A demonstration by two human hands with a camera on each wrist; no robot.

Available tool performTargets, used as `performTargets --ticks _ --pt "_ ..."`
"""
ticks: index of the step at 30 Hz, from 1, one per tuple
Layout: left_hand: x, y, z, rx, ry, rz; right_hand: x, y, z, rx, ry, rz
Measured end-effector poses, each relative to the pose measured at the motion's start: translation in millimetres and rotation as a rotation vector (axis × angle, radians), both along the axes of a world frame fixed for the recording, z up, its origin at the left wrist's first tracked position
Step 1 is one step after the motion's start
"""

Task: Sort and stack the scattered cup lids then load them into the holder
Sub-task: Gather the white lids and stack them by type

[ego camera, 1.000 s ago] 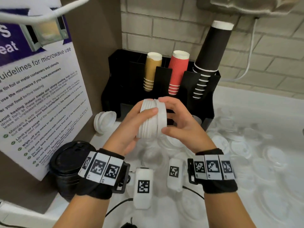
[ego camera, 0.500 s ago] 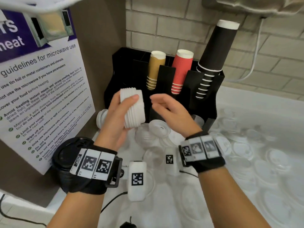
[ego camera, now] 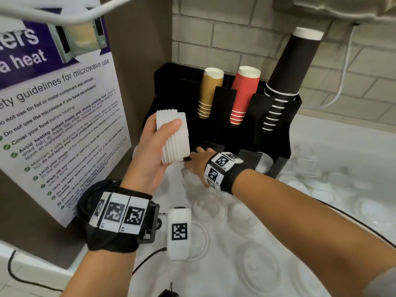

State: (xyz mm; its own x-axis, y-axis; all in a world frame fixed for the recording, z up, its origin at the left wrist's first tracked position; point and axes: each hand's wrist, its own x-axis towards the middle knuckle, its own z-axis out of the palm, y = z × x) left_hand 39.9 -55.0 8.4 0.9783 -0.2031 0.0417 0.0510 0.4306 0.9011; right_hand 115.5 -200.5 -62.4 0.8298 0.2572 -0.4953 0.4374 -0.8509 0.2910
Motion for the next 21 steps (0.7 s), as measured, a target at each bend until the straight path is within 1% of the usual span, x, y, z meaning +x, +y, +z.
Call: performTargets --ticks 2,6,8,10,12,14,18,21 --pt "0.1 1.7 0.5 0.005 -0.001 0.001 -2.5 -0.3 -1.1 -0.008 -0.034 0.018" --pt "1.0 5.2 1.9 0.011 -0.011 0.016 -2.8 6.4 12.4 -0.015 0.015 0.001" --pt "2.0 6.0 2.4 0.009 -0.008 0.019 -2.0 11.8 21.2 0.033 0.015 -0.008" --pt "2.6 6.8 3.4 0.004 -0.008 0.019 -4.7 13.5 27.1 0.088 0.057 -0.049" --pt "2.4 7.6 4.2 0.006 -0.012 0.020 -9.2 11.2 31.7 0.089 0.084 -0.063" --pt "2.1 8.4 4.0 0.008 -0.007 0.029 -13.8 9.8 36.3 0.099 0.070 -0.044" --pt "1.5 8.0 5.3 -0.007 0.002 0.033 -20.1 19.0 45.2 0.287 0.089 -0.014" --pt "1.0 7.8 7.7 -0.019 0.003 0.031 -23.6 24.6 49.0 0.406 0.050 0.012"
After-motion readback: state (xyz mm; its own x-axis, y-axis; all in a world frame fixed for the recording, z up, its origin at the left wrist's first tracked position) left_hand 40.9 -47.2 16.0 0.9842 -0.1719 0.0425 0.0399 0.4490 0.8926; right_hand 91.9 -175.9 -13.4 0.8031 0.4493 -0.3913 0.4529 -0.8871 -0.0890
